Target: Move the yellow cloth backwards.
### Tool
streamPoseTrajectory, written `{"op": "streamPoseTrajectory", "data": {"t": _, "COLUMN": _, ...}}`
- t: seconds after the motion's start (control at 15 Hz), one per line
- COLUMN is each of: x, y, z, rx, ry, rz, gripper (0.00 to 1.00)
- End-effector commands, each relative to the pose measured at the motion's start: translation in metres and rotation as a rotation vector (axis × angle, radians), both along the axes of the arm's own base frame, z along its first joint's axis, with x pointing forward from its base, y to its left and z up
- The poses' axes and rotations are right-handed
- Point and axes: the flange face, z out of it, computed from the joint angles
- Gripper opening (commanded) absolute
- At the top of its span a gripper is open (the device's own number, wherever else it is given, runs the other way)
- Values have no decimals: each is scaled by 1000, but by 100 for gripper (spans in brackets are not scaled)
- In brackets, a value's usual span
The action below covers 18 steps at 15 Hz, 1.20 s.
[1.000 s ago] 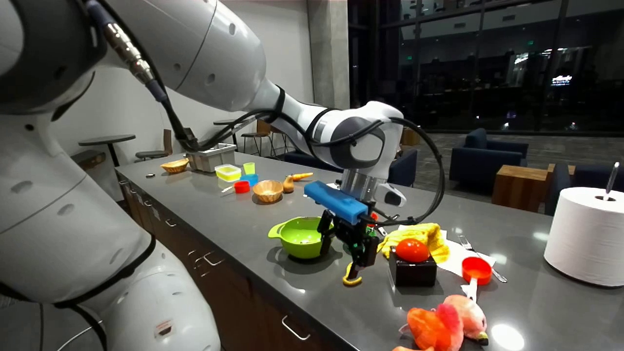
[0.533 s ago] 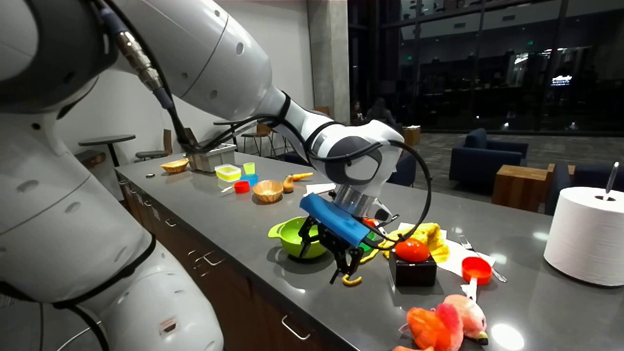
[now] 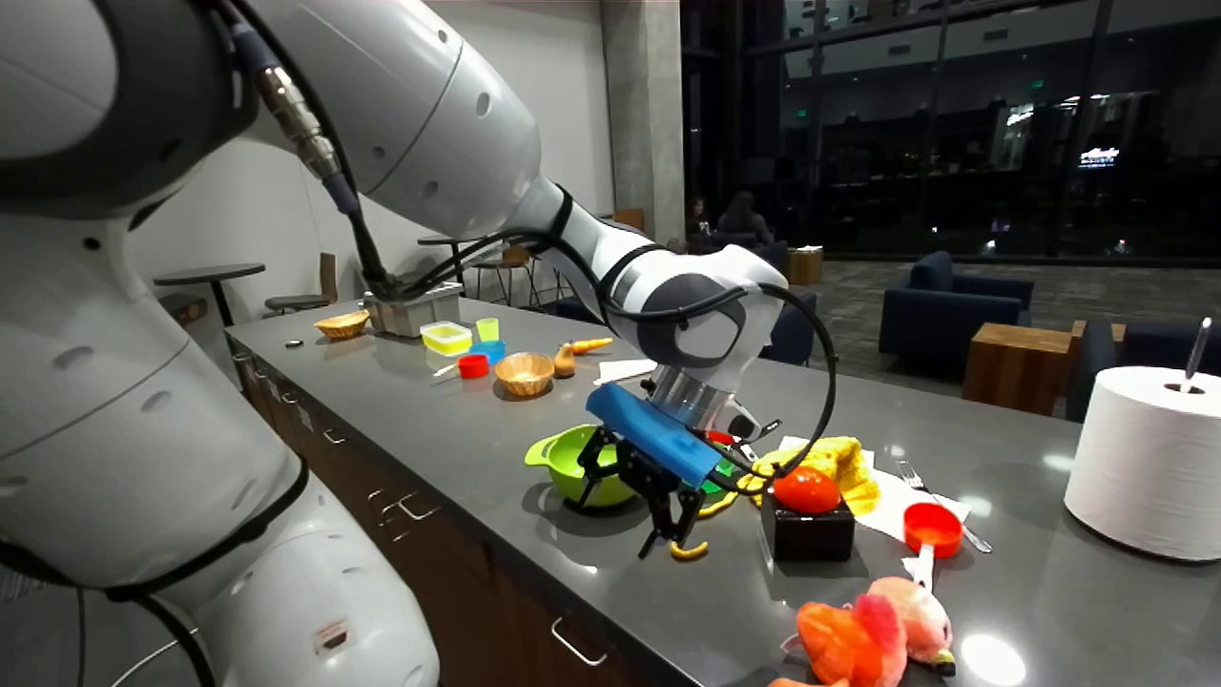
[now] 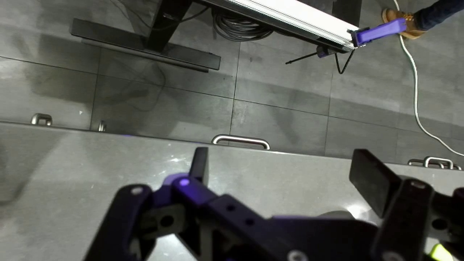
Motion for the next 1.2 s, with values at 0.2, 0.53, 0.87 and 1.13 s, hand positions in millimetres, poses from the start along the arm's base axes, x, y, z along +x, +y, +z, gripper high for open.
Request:
{"op": "streamPoseTrajectory", "data": {"t": 0.2, "x": 12, "y": 7, "z": -10, "rx": -7, "ry": -171, "rz": -28, "gripper": 100}}
{"op": "streamPoseTrajectory", "data": {"t": 0.53, "x": 33, "y": 28, "z": -37, "rx": 15, "ry": -455, "rz": -124, "gripper": 100}}
{"op": "streamPoseTrajectory", "data": {"t": 0.87, "x": 50, "y": 55, "z": -72, "rx": -85, "ry": -619, "rz": -149, "gripper": 100}}
{"op": "streamPoseTrajectory", "data": {"t": 1.13, "x": 60, "y": 69, "z": -105, "rx": -176, "ry": -642, "rz": -138, "gripper": 100}}
